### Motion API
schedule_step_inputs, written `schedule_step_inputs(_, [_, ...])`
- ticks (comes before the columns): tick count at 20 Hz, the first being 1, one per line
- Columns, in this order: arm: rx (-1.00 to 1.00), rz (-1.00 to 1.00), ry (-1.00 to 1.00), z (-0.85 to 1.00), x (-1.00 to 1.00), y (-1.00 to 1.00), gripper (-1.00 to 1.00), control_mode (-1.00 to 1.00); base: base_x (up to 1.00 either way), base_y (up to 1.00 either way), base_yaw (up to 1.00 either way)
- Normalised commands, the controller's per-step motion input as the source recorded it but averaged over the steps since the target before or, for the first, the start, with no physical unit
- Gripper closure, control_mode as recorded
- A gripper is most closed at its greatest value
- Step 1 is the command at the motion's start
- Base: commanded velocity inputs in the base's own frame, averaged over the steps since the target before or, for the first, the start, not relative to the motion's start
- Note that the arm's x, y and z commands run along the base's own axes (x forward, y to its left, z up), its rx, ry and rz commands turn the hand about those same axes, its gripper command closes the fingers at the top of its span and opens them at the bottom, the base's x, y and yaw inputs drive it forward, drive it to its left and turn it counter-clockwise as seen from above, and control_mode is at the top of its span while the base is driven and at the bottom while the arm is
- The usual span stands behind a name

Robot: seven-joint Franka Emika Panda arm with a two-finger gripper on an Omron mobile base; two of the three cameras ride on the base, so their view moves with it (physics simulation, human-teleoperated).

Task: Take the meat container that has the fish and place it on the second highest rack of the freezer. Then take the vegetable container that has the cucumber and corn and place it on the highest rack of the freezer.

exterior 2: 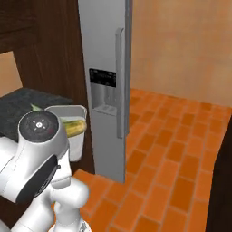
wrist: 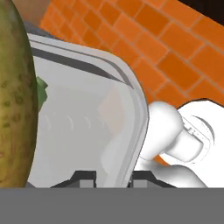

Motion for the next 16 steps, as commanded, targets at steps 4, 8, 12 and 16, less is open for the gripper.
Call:
schedule_step_inputs(4, [0.00, 0.00, 0.00, 0.00, 0.00, 0.00, 1.00, 1.00, 0.23, -0.99, -0.39])
schedule_step_inputs(8, [0.00, 0.00, 0.00, 0.00, 0.00, 0.00, 1.00, 1.00, 0.67, -0.30, -0.41])
schedule_step_inputs(12, [0.00, 0.00, 0.00, 0.00, 0.00, 0.00, 1.00, 1.00, 0.94, -0.07, -0.18])
schedule_step_inputs(16, [0.00, 0.00, 0.00, 0.00, 0.00, 0.00, 1.00, 1.00, 0.94, -0.49, 0.10])
